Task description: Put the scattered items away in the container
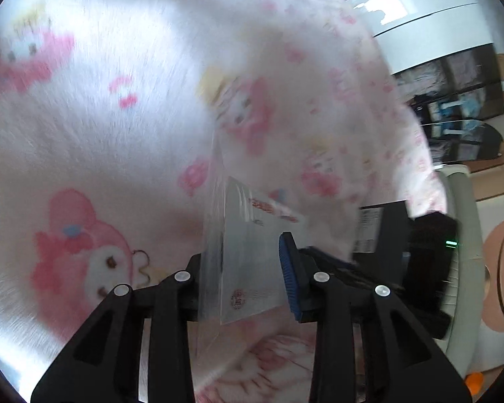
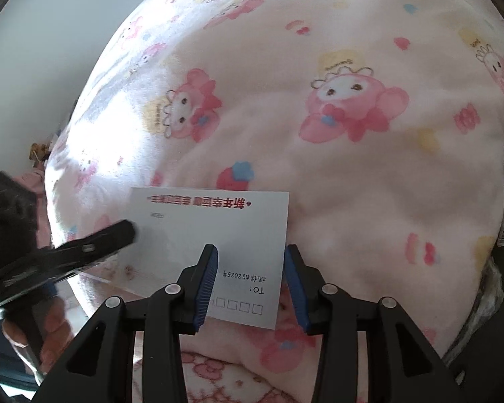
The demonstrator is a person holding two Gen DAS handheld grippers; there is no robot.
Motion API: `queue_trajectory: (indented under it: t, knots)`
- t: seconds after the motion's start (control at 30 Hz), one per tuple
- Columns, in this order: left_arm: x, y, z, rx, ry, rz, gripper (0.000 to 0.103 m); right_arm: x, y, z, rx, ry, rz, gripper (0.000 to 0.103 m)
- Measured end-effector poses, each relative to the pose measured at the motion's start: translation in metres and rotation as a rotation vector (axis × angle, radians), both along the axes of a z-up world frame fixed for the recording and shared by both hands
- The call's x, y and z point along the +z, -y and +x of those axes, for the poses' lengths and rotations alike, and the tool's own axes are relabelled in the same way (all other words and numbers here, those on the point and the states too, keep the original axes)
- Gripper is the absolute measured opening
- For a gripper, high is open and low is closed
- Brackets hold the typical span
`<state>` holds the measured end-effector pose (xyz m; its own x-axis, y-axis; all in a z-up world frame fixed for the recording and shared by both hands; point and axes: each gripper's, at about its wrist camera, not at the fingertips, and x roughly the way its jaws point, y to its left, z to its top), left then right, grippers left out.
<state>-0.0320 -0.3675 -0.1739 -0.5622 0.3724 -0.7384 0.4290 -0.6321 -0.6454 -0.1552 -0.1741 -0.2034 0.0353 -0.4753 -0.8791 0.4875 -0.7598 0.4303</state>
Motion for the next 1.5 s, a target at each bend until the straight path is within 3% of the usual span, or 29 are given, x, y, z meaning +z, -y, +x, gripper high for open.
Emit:
queue_trajectory:
  t: [0.13, 0.23, 0.33, 0.47, 0.7, 0.87, 0.93, 1.0, 1.1, 1.17, 1.3, 1.37, 1.47, 1.5]
  knots:
    - [0.049, -0.005, -0.001, -0.019, -0.068, -0.056, 0.032, 0.011, 0.018, 0.007, 0.045, 0.032, -0.086, 0.037]
    - [0.071, -0.024, -0.015, -0.087, -0.111, -0.062, 0.032, 0.020, 0.019, 0.010, 0.059, 0.041, -0.150, 0.037]
    - [0.070, -0.047, -0.033, -0.138, -0.092, -0.116, 0.032, 0.019, 0.007, 0.008, 0.001, 0.005, -0.095, 0.037]
    - [0.053, -0.070, -0.055, -0.203, -0.081, -0.031, 0.032, 0.029, -0.034, 0.003, -0.098, -0.038, -0.064, 0.038]
    - [0.055, -0.101, -0.073, -0.279, -0.109, 0.007, 0.042, 0.066, -0.098, -0.008, -0.223, -0.102, -0.075, 0.038]
    - [0.064, -0.086, -0.059, -0.250, -0.168, 0.047, 0.055, 0.069, -0.108, -0.011, -0.236, -0.107, -0.093, 0.038]
    - [0.061, -0.072, -0.050, -0.213, -0.180, 0.059, 0.055, 0.055, -0.094, -0.016, -0.241, -0.096, -0.105, 0.038]
    - [0.052, -0.059, -0.044, -0.164, -0.134, 0.002, 0.055, 0.055, -0.094, -0.013, -0.230, -0.100, -0.102, 0.038]
    - [0.017, -0.042, -0.042, -0.094, 0.044, -0.109, 0.051, 0.056, -0.089, -0.011, -0.213, -0.144, -0.035, 0.038]
    - [-0.007, -0.033, -0.041, -0.075, 0.120, -0.097, 0.046, 0.059, -0.081, -0.007, -0.217, -0.215, 0.042, 0.038]
    - [-0.030, -0.028, -0.037, -0.080, 0.138, -0.027, 0.046, 0.075, -0.080, 0.000, -0.274, -0.371, 0.114, 0.040]
    - [-0.037, -0.028, -0.039, -0.081, 0.146, -0.016, 0.046, 0.079, -0.075, -0.001, -0.243, -0.426, 0.126, 0.049]
    - [-0.042, -0.030, -0.046, -0.083, 0.164, -0.041, 0.046, 0.057, -0.064, -0.011, -0.185, -0.316, 0.138, 0.050]
    - [-0.043, -0.032, -0.048, -0.088, 0.160, -0.043, 0.046, 0.054, -0.059, -0.011, -0.179, -0.333, 0.166, 0.050]
